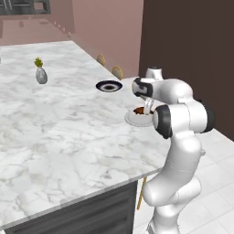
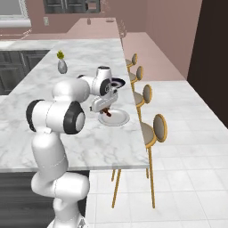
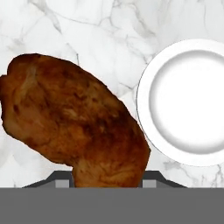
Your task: Take the chicken drumsticks from the pan and place one on each plate on the dining counter.
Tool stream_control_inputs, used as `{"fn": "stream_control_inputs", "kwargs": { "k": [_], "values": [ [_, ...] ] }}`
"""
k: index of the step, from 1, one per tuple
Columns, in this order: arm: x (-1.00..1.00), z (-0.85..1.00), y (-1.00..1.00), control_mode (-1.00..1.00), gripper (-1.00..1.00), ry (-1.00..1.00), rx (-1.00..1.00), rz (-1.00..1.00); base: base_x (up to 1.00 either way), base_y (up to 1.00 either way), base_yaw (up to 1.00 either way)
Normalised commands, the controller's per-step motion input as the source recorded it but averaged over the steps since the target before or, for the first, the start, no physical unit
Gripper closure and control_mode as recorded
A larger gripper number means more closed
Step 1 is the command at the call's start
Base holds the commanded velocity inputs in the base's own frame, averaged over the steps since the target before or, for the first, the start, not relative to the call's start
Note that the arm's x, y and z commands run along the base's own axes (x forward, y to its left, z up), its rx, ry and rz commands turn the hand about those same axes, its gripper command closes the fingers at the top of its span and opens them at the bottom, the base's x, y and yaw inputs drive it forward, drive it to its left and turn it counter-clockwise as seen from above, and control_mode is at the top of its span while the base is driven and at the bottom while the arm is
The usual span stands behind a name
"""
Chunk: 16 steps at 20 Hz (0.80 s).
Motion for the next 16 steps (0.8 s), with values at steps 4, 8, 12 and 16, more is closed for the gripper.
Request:
{"fn": "stream_control_inputs", "kwargs": {
  "k": [4,8,12,16],
  "values": [
    [0.27,-0.22,-0.02,-1.00,1.00,0.07,0.00,0.00,0.00,0.00,0.00],
    [0.21,-0.18,-0.08,-1.00,1.00,0.06,0.00,0.00,0.00,0.00,0.00],
    [0.14,-0.24,0.00,-1.00,1.00,0.02,0.00,0.00,0.00,0.00,0.00],
    [0.16,-0.21,-0.01,-1.00,1.00,0.00,0.00,0.00,0.00,0.00,0.00]
  ]
}}
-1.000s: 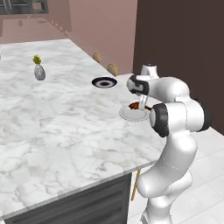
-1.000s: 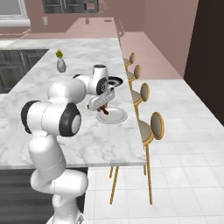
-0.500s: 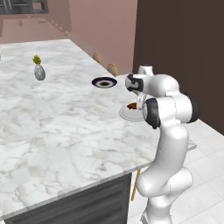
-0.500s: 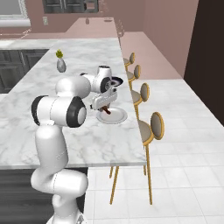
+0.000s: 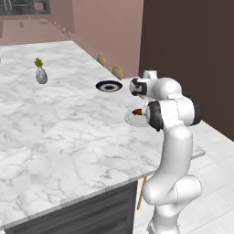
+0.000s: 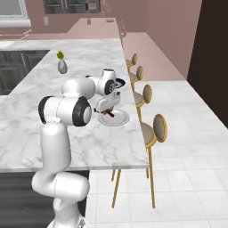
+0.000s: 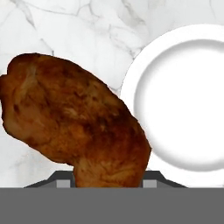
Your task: Take the chicken drumsticks from the pan and place one on each plate on the dining counter.
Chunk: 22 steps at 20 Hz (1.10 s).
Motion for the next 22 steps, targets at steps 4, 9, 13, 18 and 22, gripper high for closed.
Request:
{"fn": "stream_control_inputs", "kwargs": {
  "k": [4,9,13,18,22],
  "values": [
    [0.12,-0.31,0.00,-1.00,1.00,0.00,0.00,0.00,0.00,0.00,0.00],
    [0.30,-0.20,0.00,-1.00,1.00,0.00,0.00,0.00,0.00,0.00,0.00],
    [0.34,-0.21,0.00,-1.00,1.00,-0.01,0.00,0.00,0.00,0.00,0.00],
    [0.29,-0.13,0.00,-1.00,1.00,-0.01,0.00,0.00,0.00,0.00,0.00],
    [0.24,-0.11,-0.02,-1.00,1.00,0.00,0.00,0.00,0.00,0.00,0.00]
  ]
}}
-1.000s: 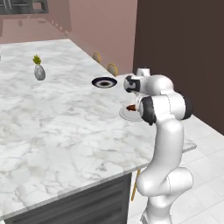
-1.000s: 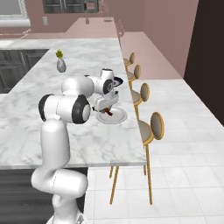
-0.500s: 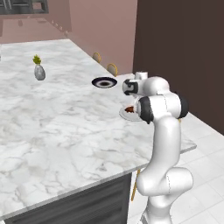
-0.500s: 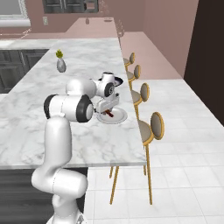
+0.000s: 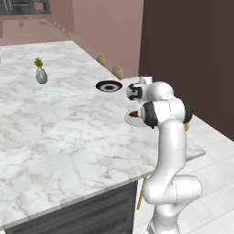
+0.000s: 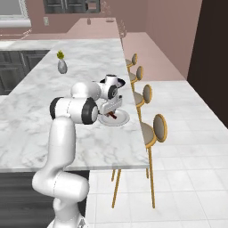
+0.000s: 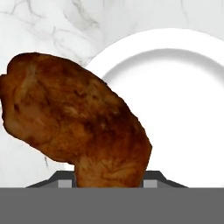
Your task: Take the chicken drumsticks from the pan and place one on each plate on the dining counter.
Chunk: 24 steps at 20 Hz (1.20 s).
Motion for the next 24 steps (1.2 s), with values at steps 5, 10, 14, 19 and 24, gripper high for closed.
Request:
{"fn": "stream_control_inputs", "kwargs": {
  "k": [5,10,14,19,24],
  "values": [
    [0.15,-0.13,-0.05,-1.00,1.00,0.00,0.00,0.00,0.00,0.00,0.00],
    [0.10,-0.18,-0.01,-1.00,1.00,0.00,0.00,0.00,0.00,0.00,0.00],
    [0.13,-0.13,-0.02,-1.00,1.00,0.00,0.00,0.00,0.00,0.00,0.00],
    [0.00,-0.06,0.00,-1.00,-1.00,0.00,0.00,0.00,0.00,0.00,0.00],
    [0.03,-0.06,0.00,-1.00,-1.00,0.00,0.00,0.00,0.00,0.00,0.00]
  ]
}}
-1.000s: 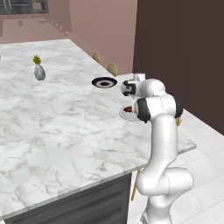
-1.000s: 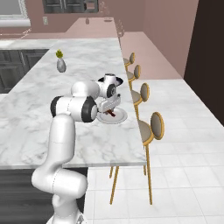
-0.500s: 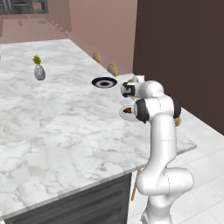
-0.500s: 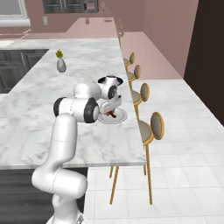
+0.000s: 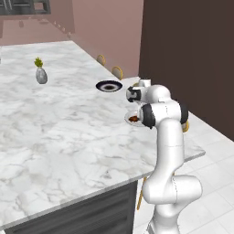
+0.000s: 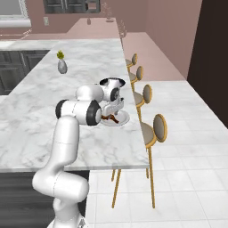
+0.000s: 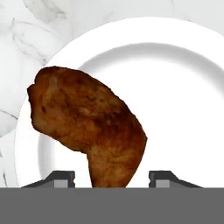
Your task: Take the chicken drumsticks from the pan and place one on each plate on the dining counter.
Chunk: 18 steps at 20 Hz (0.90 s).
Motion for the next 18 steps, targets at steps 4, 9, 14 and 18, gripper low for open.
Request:
{"fn": "stream_control_inputs", "kwargs": {
  "k": [4,9,14,18],
  "values": [
    [0.00,0.00,0.00,-1.00,-1.00,0.00,0.00,0.00,0.00,0.00,0.00],
    [0.00,0.02,0.00,-1.00,-1.00,0.00,0.00,0.00,0.00,0.00,0.00],
    [-0.27,0.61,0.00,-1.00,-1.00,0.00,0.00,0.00,0.00,0.00,0.00],
    [-0.80,0.52,0.17,-1.00,-1.00,0.00,0.00,-0.14,0.00,0.00,0.00]
  ]
}}
